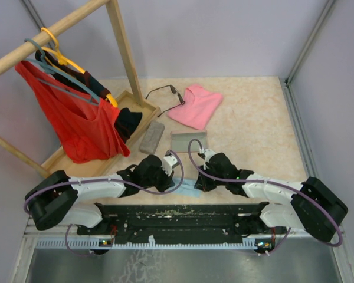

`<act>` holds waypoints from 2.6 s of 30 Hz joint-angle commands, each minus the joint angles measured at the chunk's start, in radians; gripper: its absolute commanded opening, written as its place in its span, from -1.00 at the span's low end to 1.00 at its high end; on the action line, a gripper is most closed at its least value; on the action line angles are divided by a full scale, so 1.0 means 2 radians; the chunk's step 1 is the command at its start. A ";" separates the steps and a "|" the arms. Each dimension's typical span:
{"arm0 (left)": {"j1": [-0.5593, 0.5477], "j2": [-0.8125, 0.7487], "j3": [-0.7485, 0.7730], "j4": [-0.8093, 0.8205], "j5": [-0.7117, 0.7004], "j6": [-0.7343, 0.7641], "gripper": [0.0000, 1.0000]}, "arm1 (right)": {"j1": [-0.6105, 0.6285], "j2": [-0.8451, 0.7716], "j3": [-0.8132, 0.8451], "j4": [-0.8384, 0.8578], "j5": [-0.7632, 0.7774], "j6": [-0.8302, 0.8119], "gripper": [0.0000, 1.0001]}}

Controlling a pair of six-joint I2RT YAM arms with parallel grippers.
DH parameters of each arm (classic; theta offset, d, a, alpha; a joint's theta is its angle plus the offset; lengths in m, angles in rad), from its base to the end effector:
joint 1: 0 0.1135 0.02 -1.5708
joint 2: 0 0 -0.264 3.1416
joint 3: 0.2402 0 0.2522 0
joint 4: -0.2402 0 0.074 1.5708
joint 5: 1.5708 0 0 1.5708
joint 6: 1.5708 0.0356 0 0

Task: Organize the sunglasses
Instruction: Fold the glasses cleaning cloth at the center of the board, then pick up the glasses cleaning cloth from the center of the board.

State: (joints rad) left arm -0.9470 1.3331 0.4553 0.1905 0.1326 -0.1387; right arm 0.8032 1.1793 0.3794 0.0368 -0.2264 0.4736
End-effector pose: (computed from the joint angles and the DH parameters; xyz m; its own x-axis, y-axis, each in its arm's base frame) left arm 0.1393 -0.2016 0.1506 -0.4865 0.4414 -0.7539 0.8047 0.5625 -0.1899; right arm 0.1411 0.1578 0.1485 -0.7983 -0.1872 -0.5724 -0.5054 0.7252 0.4677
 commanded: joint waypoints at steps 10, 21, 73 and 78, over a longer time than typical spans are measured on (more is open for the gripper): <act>-0.003 -0.019 -0.003 -0.026 0.010 -0.015 -0.63 | 0.006 -0.011 -0.011 0.002 0.000 0.002 -0.75; -0.004 -0.070 -0.012 -0.064 0.006 -0.028 -0.46 | 0.007 -0.036 -0.012 -0.017 -0.018 0.001 -0.42; 0.101 -0.056 0.239 -0.130 -0.229 -0.052 0.37 | 0.003 -0.282 0.055 -0.224 0.251 0.083 -0.10; 0.108 0.016 0.306 -0.135 -0.240 -0.045 0.47 | 0.003 -0.289 0.051 -0.231 0.239 0.084 -0.09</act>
State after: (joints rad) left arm -0.7391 1.2839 0.9680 -0.0792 -0.3183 -0.2535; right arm 0.8093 0.6216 0.4778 -0.4236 0.2562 0.6331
